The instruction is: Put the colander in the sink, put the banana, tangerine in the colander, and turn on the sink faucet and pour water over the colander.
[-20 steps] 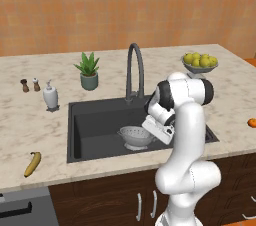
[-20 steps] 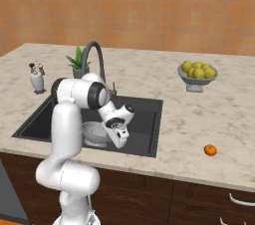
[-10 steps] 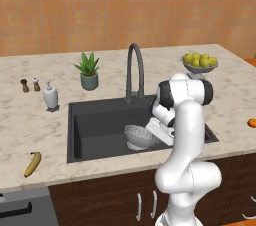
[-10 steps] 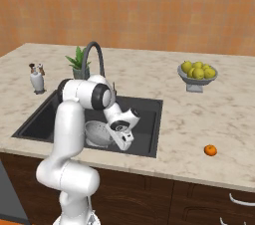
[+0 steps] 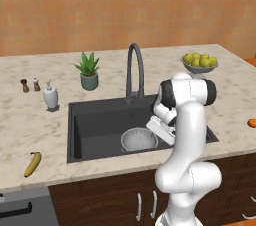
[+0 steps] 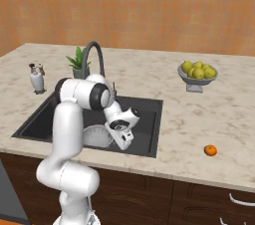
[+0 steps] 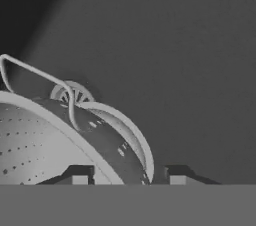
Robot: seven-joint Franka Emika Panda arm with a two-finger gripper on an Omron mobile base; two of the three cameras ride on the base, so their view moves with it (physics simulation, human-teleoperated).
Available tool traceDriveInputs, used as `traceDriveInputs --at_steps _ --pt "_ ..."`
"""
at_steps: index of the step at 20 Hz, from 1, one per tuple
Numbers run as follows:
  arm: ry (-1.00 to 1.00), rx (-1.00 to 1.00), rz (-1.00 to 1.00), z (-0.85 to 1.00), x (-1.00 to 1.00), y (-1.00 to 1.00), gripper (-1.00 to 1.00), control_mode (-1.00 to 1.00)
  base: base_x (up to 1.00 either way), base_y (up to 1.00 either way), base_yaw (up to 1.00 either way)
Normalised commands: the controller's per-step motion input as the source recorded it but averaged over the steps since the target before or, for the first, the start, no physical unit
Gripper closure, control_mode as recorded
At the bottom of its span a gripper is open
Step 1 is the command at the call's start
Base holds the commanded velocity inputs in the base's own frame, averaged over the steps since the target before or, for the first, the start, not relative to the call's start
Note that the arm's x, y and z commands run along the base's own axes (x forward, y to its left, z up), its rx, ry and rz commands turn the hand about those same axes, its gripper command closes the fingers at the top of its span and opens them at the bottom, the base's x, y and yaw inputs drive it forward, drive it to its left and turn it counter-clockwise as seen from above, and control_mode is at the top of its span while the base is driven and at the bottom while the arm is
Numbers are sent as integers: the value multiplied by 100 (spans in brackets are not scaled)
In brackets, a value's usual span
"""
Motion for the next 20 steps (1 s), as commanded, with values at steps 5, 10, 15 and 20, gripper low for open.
traceDriveInputs --at_steps 5,10,15,20 --pt "-14 2 0 62 -36 -7 -100 -100 0 0 0" --pt "-17 7 0 99 -18 -14 -100 -100 0 0 0" --pt "-5 3 0 100 -3 -29 -100 -100 0 0 0" --pt "1 -3 0 100 -18 -69 -100 -100 0 0 0"
